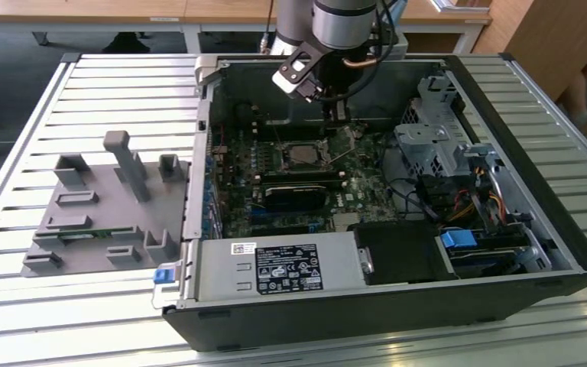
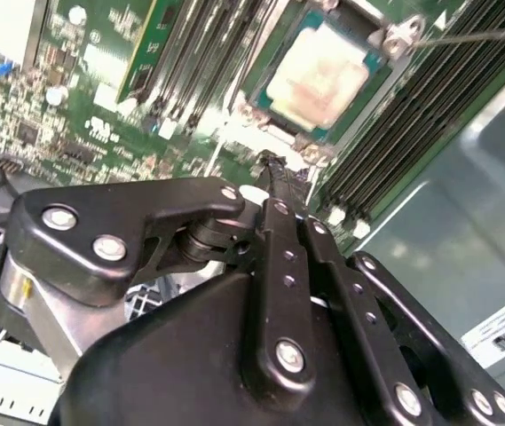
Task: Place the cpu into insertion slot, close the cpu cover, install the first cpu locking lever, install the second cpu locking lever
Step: 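Close the cpu cover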
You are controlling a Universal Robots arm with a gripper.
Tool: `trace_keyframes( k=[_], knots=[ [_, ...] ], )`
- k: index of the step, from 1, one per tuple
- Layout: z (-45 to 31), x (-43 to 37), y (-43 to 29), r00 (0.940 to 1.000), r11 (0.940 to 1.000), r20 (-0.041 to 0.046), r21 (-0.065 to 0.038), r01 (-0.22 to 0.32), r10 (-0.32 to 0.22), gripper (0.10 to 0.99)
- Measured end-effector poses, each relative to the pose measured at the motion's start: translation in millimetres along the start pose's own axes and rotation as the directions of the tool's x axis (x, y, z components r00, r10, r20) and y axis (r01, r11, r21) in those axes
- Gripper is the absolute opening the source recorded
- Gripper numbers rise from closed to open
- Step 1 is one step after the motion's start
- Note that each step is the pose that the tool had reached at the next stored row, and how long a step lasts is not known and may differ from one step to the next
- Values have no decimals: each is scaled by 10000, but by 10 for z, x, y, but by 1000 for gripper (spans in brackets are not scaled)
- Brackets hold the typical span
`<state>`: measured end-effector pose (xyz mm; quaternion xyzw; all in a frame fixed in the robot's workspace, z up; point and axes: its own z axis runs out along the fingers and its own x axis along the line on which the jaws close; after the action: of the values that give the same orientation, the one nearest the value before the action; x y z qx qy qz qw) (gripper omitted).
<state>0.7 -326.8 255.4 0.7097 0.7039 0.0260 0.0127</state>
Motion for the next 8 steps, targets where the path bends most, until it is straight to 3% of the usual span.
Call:
trace_keyframes(
  k=[8],
  knots=[
    [-21,2,100,10000,10000,1,0,-1,1,114]
  ],
)
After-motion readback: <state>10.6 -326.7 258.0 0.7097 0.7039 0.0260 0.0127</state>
